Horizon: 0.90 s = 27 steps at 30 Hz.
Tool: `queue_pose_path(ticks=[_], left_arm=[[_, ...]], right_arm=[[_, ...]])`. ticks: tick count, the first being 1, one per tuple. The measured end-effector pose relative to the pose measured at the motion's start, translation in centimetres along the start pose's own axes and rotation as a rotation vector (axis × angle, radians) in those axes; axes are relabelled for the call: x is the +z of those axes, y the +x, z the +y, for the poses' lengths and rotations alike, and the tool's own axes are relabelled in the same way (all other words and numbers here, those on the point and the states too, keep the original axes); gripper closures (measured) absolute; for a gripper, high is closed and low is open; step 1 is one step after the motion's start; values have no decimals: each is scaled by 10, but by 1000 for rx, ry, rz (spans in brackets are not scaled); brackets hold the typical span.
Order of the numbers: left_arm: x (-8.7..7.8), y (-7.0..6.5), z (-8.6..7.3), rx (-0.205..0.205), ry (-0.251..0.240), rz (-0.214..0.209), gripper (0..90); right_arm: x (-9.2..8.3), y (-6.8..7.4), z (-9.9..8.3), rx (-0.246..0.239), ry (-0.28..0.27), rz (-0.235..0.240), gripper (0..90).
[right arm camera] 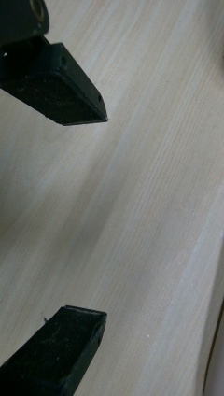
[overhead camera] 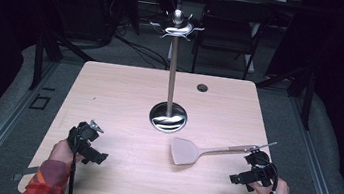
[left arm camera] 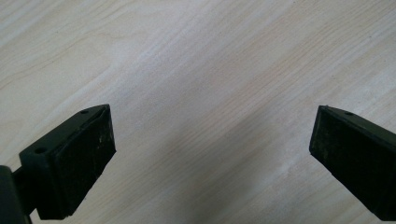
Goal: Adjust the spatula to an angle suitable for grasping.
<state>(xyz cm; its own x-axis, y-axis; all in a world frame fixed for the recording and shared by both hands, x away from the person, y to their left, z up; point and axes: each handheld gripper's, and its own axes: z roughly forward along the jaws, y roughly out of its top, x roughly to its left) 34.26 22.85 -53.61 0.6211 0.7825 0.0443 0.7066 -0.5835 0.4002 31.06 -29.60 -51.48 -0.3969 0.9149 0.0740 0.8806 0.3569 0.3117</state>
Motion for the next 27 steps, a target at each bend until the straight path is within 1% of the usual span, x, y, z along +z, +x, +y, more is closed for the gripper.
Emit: queue_pose_path(ticks=[1, 2, 4, 5, 6, 8, 9, 10, 11, 12, 13, 14, 15, 16, 19, 20, 21, 22, 23, 25, 26, 27], left_arm=[[0, 0, 0, 0, 0, 0, 1], [-1, 0, 0, -1, 0, 0, 1], [-1, -1, 0, 0, -3, 2, 1], [-1, -1, 0, 1, -3, 3, 1], [-1, -1, 0, -1, -2, 4, 0], [-1, 0, -1, -3, -2, 4, 0], [-1, 0, -1, -3, -2, 4, 1], [-1, -1, 0, -2, -3, -1, 1], [-1, -1, 0, -1, -3, -2, 1], [-1, -2, 0, 0, -5, 0, 1], [0, -1, 0, -1, -4, 0, 1], [0, -1, 0, -1, -4, -1, 0], [0, -1, 0, -2, -3, -1, 0], [0, -1, 0, -3, -1, -2, 0], [-1, -1, 0, -2, 0, -3, 0], [0, 0, 0, -2, 0, -3, 0], [0, 0, 0, -2, 1, -3, 0], [0, 0, 0, -3, 1, -3, 0], [0, 0, 0, -2, 1, -3, 0], [0, 0, 0, -3, 0, -3, 0], [0, 0, 0, -4, 1, -3, 0], [0, 0, 0, -4, 1, -3, 1]], right_arm=[[1, 1, 0, 8, -4, 13, 40], [0, 1, 0, -4, 3, 9, 33], [0, 2, 0, -3, 1, 2, 30], [0, 3, 0, -9, -5, 15, 20], [0, 3, 1, -22, -2, 19, 17], [0, 6, 2, -20, -12, 20, 9], [0, 6, 2, -20, -12, 20, 9], [-1, 6, 3, -34, -3, 3, 5], [-1, 8, 4, -41, -4, 4, 2], [1, 9, 4, -39, -17, 17, 2], [0, 11, 6, -54, -14, 12, 0], [1, 13, 6, -51, -27, 31, 0], [0, 13, 7, -64, -16, 7, 0], [3, 15, 9, -68, -26, 27, 0], [5, 18, 12, -81, -35, 19, 0], [4, 18, 14, -97, -26, 9, 0], [5, 20, 16, -100, -39, 16, 0], [4, 20, 18, -112, -29, -13, 0], [5, 22, 20, -114, -41, -14, 0], [4, 23, 25, -134, -39, -28, 0], [6, 24, 28, -135, -51, -11, 0], [6, 24, 28, -135, -51, -11, 0]])
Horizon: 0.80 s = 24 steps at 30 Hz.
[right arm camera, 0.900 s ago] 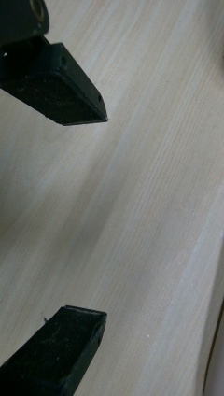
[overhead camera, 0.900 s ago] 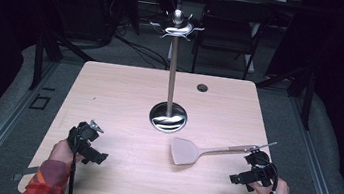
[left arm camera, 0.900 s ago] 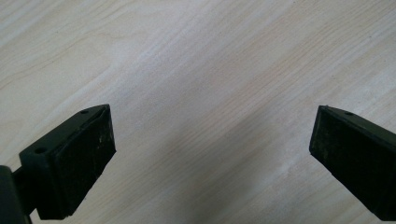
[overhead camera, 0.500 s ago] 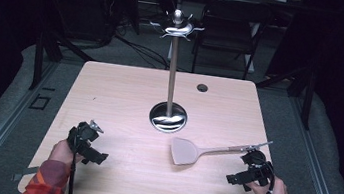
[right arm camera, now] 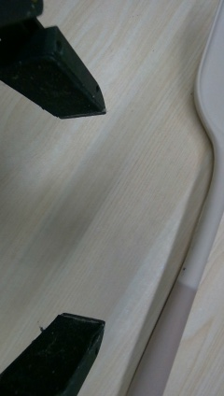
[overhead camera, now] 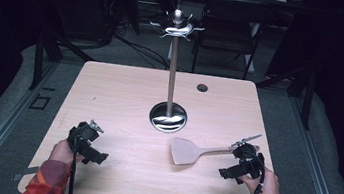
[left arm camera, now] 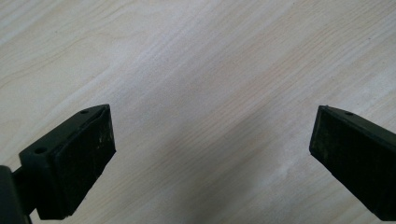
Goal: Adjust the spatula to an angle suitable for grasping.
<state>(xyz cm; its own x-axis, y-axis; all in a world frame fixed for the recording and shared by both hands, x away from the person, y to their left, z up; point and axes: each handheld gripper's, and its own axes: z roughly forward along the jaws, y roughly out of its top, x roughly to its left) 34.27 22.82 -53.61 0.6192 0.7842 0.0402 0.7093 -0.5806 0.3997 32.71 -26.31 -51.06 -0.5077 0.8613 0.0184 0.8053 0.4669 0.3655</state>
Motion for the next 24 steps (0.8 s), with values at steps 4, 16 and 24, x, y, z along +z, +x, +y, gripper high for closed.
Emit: queue_pose_path(ticks=[4, 16, 24], left_arm=[[0, 0, 0, 0, 0, -2, 0], [-1, 0, 0, -5, -5, -5, 0], [0, 0, 0, -4, 1, -12, 0]], right_arm=[[4, 4, 9, -1, -18, 35, 0], [17, 6, 43, -31, -10, 49, 5], [22, 9, 68, -39, -55, 44, 114]])
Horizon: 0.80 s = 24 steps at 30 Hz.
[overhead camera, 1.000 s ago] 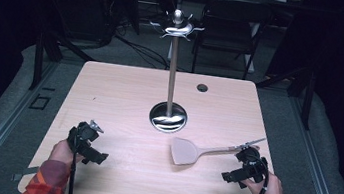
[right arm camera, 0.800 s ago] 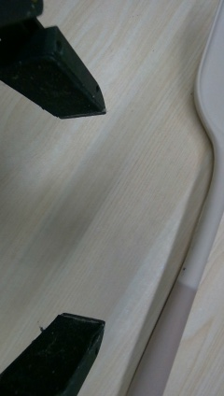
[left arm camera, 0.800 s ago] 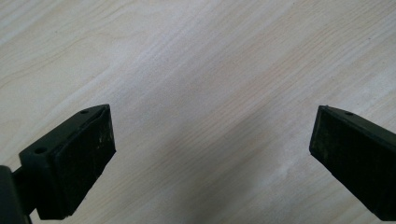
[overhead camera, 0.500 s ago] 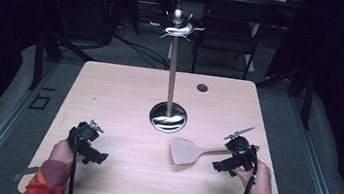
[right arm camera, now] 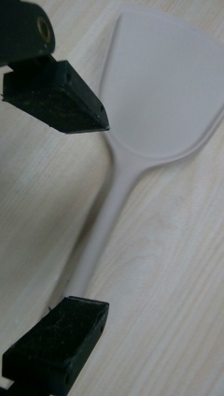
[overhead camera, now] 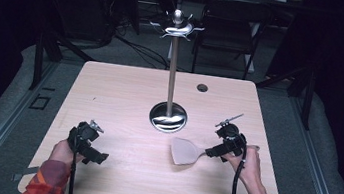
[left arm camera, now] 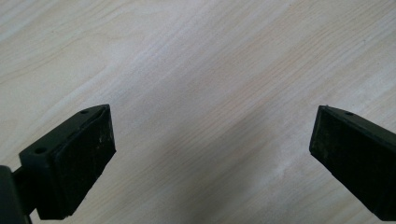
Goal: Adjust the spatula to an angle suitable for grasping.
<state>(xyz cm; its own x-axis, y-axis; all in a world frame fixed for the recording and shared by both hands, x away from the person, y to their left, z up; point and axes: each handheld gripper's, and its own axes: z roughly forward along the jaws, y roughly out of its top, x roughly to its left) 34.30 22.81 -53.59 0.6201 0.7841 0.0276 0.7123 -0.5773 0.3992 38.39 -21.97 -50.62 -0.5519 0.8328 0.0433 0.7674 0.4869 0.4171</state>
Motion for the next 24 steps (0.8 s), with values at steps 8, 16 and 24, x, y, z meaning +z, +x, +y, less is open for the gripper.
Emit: queue_pose_path(ticks=[8, 16, 24], left_arm=[[1, 0, 0, -1, 2, 0, 0], [1, -1, 0, -2, 3, -2, 1], [1, -1, 0, 0, 4, -3, 1]], right_arm=[[11, 7, 15, -29, -17, -47, 542], [33, 16, 26, -79, 18, -53, 806], [48, 24, 33, -114, 33, -52, 859]])
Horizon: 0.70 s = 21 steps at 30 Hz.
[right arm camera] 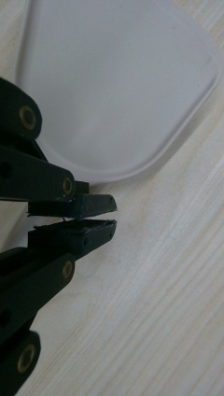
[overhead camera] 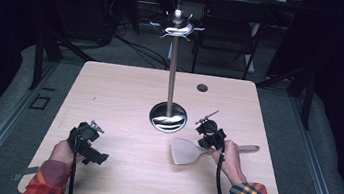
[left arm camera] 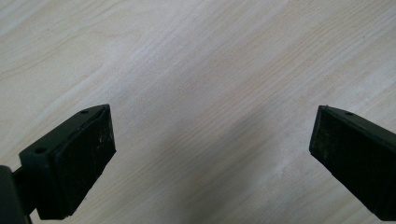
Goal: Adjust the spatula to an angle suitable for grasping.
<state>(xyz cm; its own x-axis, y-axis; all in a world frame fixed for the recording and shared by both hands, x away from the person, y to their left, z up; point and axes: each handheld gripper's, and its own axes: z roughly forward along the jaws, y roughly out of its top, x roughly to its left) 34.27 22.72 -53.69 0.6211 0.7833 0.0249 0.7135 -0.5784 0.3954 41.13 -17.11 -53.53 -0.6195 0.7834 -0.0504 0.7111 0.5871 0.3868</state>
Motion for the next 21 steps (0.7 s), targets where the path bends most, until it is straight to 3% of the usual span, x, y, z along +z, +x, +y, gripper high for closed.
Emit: queue_pose_path(ticks=[4, 5, 9, 11, 17, 21], left_arm=[[0, 0, 0, 1, 2, 1, 1], [0, 0, 0, 2, 2, 1, 1], [0, 0, 0, 0, 2, 1, 1], [0, 0, 0, 0, 0, 0, 1], [0, 0, 0, 0, 1, -1, 1], [0, 0, 0, 0, 2, -1, 1]], right_arm=[[3, 1, -1, -1, 7, -10, 864], [3, 0, -2, -12, 33, -7, 869], [4, -1, -4, -7, 29, 10, 876], [3, -1, -4, -20, 31, -6, 879], [3, -3, -5, -20, 32, 29, 895], [4, -2, -6, -29, 29, 6, 899]])
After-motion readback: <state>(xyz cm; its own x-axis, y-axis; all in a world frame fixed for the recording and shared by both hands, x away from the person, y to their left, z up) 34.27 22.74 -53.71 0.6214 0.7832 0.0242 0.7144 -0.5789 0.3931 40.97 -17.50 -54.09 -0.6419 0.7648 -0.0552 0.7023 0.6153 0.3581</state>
